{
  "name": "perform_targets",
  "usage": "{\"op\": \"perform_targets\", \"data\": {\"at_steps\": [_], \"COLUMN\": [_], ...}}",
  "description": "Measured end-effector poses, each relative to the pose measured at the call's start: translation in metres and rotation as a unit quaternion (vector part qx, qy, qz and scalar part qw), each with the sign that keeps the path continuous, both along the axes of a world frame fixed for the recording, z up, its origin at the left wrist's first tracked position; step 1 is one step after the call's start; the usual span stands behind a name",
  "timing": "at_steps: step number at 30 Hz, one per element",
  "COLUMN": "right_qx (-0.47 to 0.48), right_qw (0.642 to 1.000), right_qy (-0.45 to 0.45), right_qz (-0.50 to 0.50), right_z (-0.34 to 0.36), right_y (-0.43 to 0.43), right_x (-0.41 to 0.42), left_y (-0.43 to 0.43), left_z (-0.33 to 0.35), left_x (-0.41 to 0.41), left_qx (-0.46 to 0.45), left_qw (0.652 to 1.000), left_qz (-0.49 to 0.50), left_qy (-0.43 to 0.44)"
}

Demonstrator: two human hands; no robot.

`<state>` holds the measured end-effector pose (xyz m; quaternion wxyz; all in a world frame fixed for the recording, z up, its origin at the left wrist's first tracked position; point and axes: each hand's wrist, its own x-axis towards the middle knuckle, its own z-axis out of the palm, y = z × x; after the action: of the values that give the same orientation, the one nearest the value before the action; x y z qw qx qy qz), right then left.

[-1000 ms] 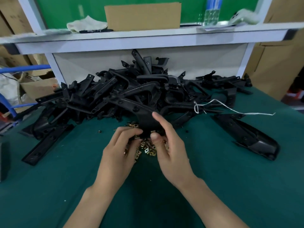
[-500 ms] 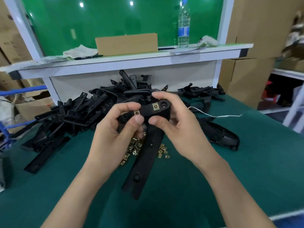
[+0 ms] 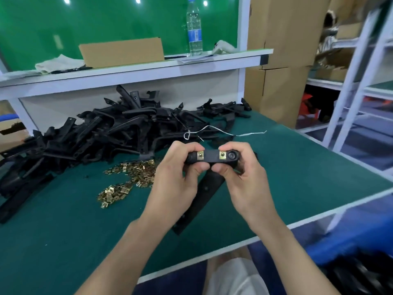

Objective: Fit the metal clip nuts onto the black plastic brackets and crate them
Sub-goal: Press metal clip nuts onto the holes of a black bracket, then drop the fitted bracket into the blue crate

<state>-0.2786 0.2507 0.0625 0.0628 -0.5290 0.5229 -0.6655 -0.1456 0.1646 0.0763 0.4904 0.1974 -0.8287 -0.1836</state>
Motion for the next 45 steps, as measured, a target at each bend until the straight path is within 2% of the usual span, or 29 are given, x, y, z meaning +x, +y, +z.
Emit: {"op": "perform_targets", "data": {"at_steps": [4,13,15,17,19,21,23,25,28,32,36,38,42,45], "right_qx": [-0.01,0.085,0.123,0.163,0.251,0.331,0.343,0.335,0.316,0.304,0.29,0.298,0.352,0.398], "right_qw": [0.999,0.982,0.966,0.941,0.89,0.832,0.831,0.844,0.866,0.902,0.929,0.928,0.89,0.863], "right_qy": [-0.032,-0.074,-0.074,-0.065,-0.041,-0.019,-0.032,-0.022,0.015,0.081,0.138,0.179,0.28,0.309], "right_qz": [-0.031,-0.15,-0.214,-0.29,-0.379,-0.444,-0.437,-0.418,-0.388,-0.296,-0.182,-0.136,-0.072,-0.047], "right_z": [-0.006,-0.02,-0.021,-0.022,-0.026,-0.027,-0.025,-0.025,-0.029,-0.036,-0.045,-0.053,-0.072,-0.084], "right_y": [0.024,0.096,0.121,0.149,0.175,0.193,0.199,0.195,0.167,0.096,0.02,-0.017,-0.085,-0.128], "right_x": [-0.025,-0.099,-0.117,-0.134,-0.148,-0.155,-0.155,-0.15,-0.132,-0.089,-0.037,-0.012,0.037,0.063], "left_y": [0.018,0.065,0.088,0.116,0.143,0.161,0.164,0.157,0.126,0.058,-0.015,-0.045,-0.078,-0.09], "left_z": [-0.002,-0.018,-0.027,-0.041,-0.058,-0.073,-0.08,-0.079,-0.074,-0.068,-0.069,-0.076,-0.092,-0.102], "left_x": [-0.036,-0.13,-0.157,-0.184,-0.204,-0.215,-0.219,-0.219,-0.208,-0.165,-0.084,-0.032,0.069,0.121], "left_qx": [-0.008,0.115,0.161,0.223,0.251,0.203,0.175,0.183,0.196,0.193,0.16,0.119,0.062,0.093], "left_qw": [1.0,0.981,0.968,0.939,0.886,0.85,0.849,0.865,0.897,0.942,0.967,0.974,0.939,0.905], "left_qz": [-0.028,-0.143,-0.178,-0.232,-0.304,-0.333,-0.342,-0.342,-0.307,-0.217,-0.09,0.003,0.204,0.311], "left_qy": [0.008,-0.068,-0.079,-0.122,-0.244,-0.353,-0.362,-0.318,-0.251,-0.17,-0.177,-0.192,-0.268,-0.276]}}
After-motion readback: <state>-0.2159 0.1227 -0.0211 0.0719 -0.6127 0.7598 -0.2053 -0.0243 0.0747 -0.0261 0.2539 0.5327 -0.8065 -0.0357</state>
